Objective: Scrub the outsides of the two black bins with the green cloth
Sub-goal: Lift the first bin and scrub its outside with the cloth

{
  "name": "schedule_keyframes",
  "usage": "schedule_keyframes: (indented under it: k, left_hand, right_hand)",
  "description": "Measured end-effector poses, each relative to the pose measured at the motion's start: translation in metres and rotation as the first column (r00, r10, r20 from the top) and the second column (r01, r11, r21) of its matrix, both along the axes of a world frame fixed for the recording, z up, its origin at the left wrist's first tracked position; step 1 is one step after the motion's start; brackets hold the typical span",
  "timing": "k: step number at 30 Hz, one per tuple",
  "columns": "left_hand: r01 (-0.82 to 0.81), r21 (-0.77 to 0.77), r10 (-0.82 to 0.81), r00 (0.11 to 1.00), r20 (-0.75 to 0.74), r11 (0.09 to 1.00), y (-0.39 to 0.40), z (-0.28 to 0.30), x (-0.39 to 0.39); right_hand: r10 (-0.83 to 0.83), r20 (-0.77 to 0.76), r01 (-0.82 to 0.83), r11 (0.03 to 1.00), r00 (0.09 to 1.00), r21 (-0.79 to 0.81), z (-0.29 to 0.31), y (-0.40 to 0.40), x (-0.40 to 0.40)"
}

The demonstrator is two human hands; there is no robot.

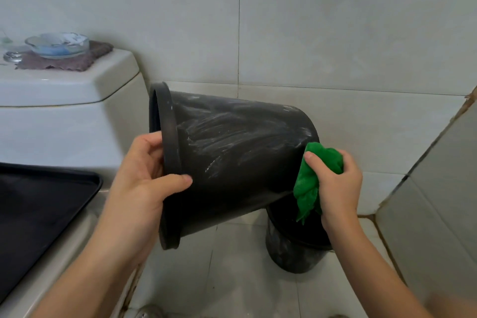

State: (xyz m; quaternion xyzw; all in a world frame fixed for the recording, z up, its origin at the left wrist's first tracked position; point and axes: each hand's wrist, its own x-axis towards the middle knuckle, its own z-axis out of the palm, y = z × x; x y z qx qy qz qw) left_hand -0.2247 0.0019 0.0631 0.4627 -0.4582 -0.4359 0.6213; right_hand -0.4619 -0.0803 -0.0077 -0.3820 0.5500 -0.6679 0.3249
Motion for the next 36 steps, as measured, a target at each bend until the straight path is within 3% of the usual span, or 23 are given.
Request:
schedule_keyframes:
  k: [3, 5, 9, 15, 21, 28, 36]
  left_hand:
    - [-0.102, 0.183, 0.109, 0.994, -0.025, 0.978, -0.007, -0.003, 0.0]
    - [-0.141, 0.204, 0.152, 0.988, -0.036, 0.969, -0.008, -0.004, -0.004]
    - [-0.256, 0.126, 0.258, 0.966, 0.007, 0.958, -0.013, -0.006, -0.014]
    - [-0.227, -0.069, 0.237, 0.944, 0.23, 0.972, -0.015, 0.001, -0.013]
    - [-0.251, 0.12, 0.25, 0.968, 0.025, 0.96, -0.012, 0.014, -0.001]
    - [-0.126, 0.078, 0.127, 0.992, -0.013, 0.989, -0.014, 0.011, 0.004]
    - [0.054, -0.005, -0.053, 0.998, 0.043, 0.999, -0.011, 0.007, 0.002]
  right_hand:
    - [-0.003, -0.088, 0.001, 1.0, 0.996, -0.024, 0.001, 0.003, 0.003]
    - [0.006, -0.147, -0.009, 1.0, 0.989, -0.023, 0.0, 0.005, 0.004]
    - [-0.019, -0.171, 0.019, 1.0, 0.985, -0.001, -0.007, 0.009, 0.008]
    - [-0.055, -0.165, 0.054, 0.998, 0.985, -0.011, -0.008, 0.014, 0.01]
    - [-0.068, -0.161, 0.062, 0.997, 0.985, -0.043, -0.006, 0.017, 0.013]
    - [-0.107, -0.323, 0.087, 0.993, 0.94, -0.077, -0.019, 0.025, 0.023]
    - [-0.114, -0.307, 0.114, 0.993, 0.945, -0.019, -0.022, 0.024, 0.023]
